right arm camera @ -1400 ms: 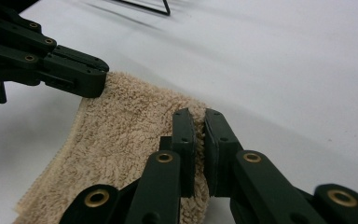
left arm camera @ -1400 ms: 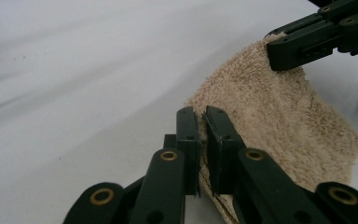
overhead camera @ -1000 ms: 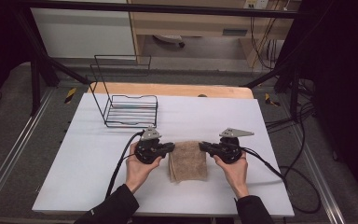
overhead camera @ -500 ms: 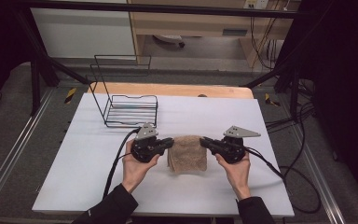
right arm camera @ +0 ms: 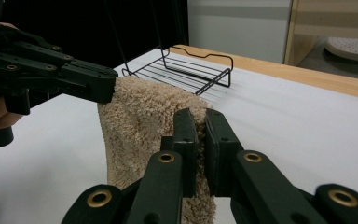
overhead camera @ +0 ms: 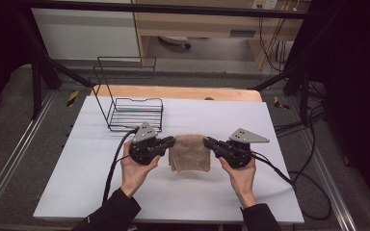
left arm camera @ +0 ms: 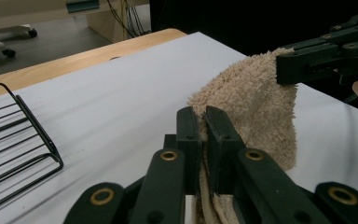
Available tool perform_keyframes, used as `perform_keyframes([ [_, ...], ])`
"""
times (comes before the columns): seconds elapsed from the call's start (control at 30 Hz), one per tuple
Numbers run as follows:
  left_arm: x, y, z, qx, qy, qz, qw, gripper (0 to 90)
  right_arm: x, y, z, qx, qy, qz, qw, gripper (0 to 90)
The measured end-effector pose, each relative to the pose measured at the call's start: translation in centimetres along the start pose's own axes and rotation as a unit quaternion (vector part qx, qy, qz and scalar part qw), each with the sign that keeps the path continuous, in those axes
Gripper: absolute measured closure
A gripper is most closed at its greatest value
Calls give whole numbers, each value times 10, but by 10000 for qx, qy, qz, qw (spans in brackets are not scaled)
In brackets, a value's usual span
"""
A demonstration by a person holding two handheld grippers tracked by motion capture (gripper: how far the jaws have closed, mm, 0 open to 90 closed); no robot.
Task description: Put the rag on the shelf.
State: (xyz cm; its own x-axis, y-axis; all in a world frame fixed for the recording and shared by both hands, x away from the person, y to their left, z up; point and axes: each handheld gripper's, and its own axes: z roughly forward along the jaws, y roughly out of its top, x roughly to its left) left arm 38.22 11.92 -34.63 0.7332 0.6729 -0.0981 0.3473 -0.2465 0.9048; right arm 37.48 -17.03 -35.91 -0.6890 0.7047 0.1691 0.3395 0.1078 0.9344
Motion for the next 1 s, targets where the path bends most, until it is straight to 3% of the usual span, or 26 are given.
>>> perform_keyframes([
  [0.47,17,14,-28,-235,104,-18,9997,841,21,26,12,-301,44,-168,9994,846],
  [1.0,41,30,-63,-485,467,88,9977,841,46,57,38,-629,118,-310,9975,847],
])
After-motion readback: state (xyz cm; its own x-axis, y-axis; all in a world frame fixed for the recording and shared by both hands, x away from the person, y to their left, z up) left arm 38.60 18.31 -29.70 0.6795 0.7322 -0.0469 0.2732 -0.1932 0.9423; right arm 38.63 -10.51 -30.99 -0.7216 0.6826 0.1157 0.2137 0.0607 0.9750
